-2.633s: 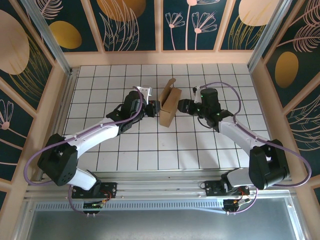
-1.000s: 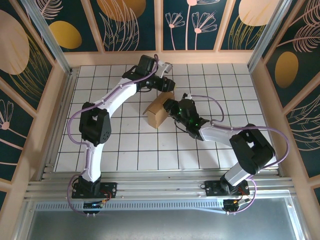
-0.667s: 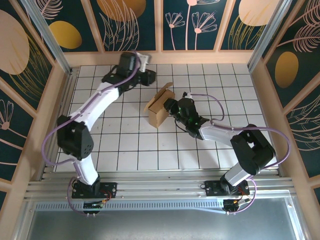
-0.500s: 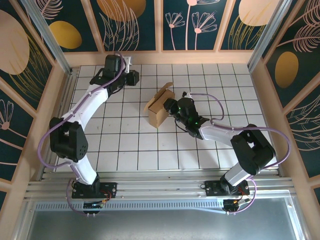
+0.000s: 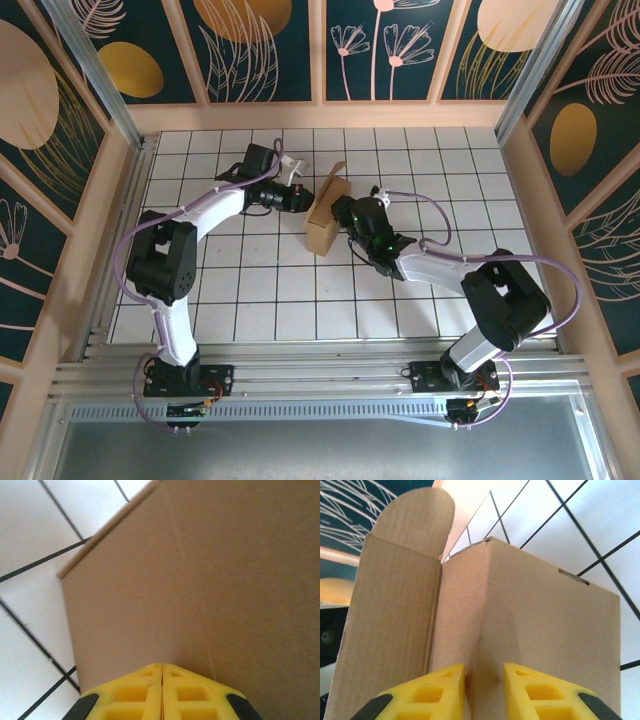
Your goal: Fold the paper box
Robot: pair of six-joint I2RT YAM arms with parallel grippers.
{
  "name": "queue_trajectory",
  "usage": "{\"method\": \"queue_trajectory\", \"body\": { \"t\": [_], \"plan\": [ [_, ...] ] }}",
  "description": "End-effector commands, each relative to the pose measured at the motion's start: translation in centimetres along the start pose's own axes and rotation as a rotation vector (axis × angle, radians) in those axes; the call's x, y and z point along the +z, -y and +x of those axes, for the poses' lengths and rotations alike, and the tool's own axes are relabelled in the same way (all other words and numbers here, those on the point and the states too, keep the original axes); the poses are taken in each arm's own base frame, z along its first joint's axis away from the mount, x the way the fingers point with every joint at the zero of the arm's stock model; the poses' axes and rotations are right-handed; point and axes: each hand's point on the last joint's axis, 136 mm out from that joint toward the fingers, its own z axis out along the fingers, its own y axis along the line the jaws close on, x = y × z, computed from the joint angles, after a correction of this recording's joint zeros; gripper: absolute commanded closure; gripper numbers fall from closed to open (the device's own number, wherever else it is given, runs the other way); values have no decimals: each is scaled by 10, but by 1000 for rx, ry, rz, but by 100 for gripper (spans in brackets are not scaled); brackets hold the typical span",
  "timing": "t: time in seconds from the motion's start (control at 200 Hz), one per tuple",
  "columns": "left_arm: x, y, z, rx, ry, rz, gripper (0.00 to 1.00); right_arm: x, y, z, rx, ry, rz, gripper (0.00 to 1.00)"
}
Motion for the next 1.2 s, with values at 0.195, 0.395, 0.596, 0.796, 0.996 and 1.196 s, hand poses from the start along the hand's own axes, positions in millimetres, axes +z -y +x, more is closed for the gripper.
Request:
{"method": "queue_trajectory", "body": {
  "t": [0.195, 0.395, 0.596, 0.796, 0.996, 1.196],
  "plan": [
    [25, 43, -14, 148, -39, 217, 91, -1, 26, 27, 42, 70, 137, 81],
    [32, 29, -43, 255, -21, 116, 89, 1, 12, 44, 72, 73, 91, 79],
    [46, 4, -88, 329, -6, -12, 89, -6, 13, 49, 135, 98, 96, 66],
    [24, -4, -133, 371, 114, -222, 87, -22, -15, 30, -30, 124, 62, 52],
    [-77, 14, -170, 374, 403, -587, 88, -65, -57, -4, -473, 41, -51, 35],
    [-153, 65, -115, 390, 494, -623, 87, -75, -62, -44, -954, -356, -358, 32]
  ]
}}
